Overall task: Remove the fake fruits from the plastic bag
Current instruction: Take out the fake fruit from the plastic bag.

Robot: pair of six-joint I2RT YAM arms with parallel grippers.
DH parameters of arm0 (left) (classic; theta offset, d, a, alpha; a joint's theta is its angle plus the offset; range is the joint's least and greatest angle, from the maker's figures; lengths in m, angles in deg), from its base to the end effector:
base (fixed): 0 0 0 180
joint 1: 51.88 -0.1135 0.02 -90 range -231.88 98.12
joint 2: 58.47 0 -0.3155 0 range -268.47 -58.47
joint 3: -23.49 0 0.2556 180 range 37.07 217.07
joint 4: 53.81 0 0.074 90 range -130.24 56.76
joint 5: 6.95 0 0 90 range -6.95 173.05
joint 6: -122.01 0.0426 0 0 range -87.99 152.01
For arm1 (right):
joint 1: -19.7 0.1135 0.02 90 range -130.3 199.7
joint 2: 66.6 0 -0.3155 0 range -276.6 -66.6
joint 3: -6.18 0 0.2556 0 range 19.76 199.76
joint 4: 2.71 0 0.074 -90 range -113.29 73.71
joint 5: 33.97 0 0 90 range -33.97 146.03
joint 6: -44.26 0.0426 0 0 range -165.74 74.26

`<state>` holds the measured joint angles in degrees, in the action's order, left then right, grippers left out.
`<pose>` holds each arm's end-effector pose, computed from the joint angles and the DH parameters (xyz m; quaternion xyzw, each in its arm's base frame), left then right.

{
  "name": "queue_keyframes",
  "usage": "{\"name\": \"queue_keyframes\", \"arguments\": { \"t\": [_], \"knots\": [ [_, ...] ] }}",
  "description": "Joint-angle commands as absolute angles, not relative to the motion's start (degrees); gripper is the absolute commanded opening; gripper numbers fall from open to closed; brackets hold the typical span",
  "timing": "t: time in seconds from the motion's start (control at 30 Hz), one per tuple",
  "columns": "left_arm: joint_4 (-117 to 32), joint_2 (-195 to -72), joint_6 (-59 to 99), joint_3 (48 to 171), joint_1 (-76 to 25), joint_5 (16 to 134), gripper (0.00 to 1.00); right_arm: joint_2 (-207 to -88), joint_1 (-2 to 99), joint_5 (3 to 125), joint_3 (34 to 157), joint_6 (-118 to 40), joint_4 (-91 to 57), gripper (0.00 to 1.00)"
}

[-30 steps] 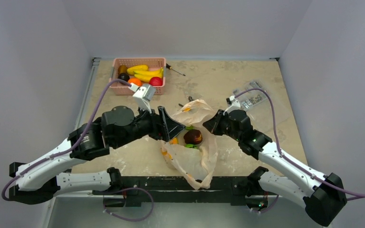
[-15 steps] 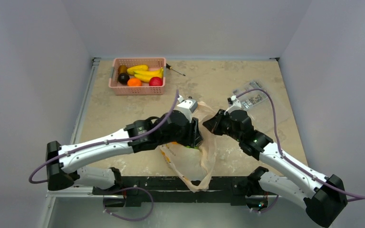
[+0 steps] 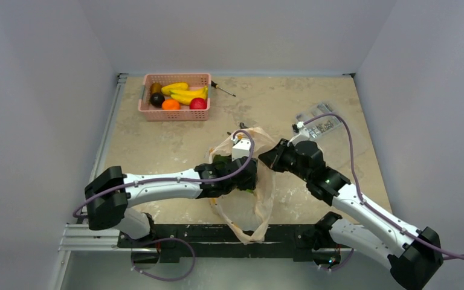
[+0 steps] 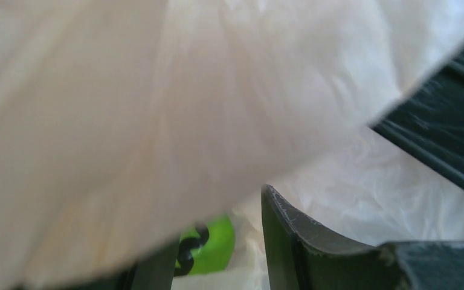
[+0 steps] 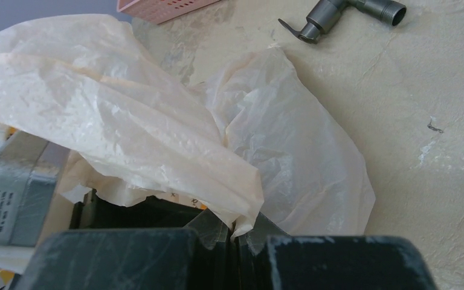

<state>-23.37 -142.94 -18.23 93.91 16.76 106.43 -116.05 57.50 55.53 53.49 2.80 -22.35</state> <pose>0.1317 -0.2902 0.2862 0.0670 0.9040 -0.2312 0.3535 0.1413 0.1092 0.3004 0.0799 0.8241 0.3810 0.4115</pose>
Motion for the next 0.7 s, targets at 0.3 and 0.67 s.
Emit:
{"name": "queue_keyframes", "arguments": {
  "t": [0.3, 0.67],
  "knots": [
    [-26.4, -153.8, -18.4, 99.7, 13.2, 112.5, 0.91, -112.9, 57.2, 55.9, 52.2, 3.0, -22.5, 0.0],
    [-29.5, -159.5, -16.2, 99.4, 12.7, 106.5, 0.82, -113.2, 57.2, 55.0, 50.0, 2.5, -21.8, 0.0]
  ]
}}
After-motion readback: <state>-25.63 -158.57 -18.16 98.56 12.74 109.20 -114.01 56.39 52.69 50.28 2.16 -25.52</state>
